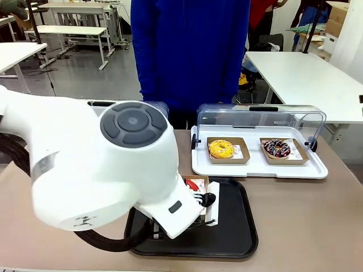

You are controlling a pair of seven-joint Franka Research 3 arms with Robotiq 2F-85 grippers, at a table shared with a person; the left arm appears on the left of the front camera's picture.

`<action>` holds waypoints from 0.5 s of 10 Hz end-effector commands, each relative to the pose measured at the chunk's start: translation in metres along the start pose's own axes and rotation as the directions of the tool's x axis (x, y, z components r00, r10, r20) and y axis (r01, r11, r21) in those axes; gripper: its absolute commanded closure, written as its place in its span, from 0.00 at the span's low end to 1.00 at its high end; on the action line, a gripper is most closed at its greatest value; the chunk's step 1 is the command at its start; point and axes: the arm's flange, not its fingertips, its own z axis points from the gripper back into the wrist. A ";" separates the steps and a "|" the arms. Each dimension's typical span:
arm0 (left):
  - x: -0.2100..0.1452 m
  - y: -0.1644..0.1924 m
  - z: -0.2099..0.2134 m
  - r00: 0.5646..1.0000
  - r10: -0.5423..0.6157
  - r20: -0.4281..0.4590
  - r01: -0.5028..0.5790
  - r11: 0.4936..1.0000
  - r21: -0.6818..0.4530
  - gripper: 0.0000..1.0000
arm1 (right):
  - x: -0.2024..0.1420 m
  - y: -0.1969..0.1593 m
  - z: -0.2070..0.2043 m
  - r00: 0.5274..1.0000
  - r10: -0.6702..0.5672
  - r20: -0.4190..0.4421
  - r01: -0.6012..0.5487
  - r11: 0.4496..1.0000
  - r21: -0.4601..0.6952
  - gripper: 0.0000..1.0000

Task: Move the first donut from the left to the tray.
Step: Pick up the Paper togo box containing the Donut indicated by the person and place it on the Handle tray.

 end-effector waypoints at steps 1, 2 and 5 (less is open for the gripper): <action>0.015 0.009 -0.019 0.999 0.023 -0.026 -0.021 0.998 0.055 0.99 | 0.002 -0.003 -0.001 0.999 0.027 0.031 -0.027 1.000 -0.002 0.00; 0.017 0.012 -0.025 0.999 0.013 -0.029 -0.012 0.998 0.059 0.99 | 0.002 -0.003 -0.001 0.999 0.027 0.031 -0.027 1.000 -0.002 0.00; 0.024 0.023 -0.048 0.999 0.009 -0.038 -0.008 0.999 0.049 0.99 | 0.002 -0.003 -0.001 0.999 0.027 0.031 -0.027 1.000 -0.002 0.00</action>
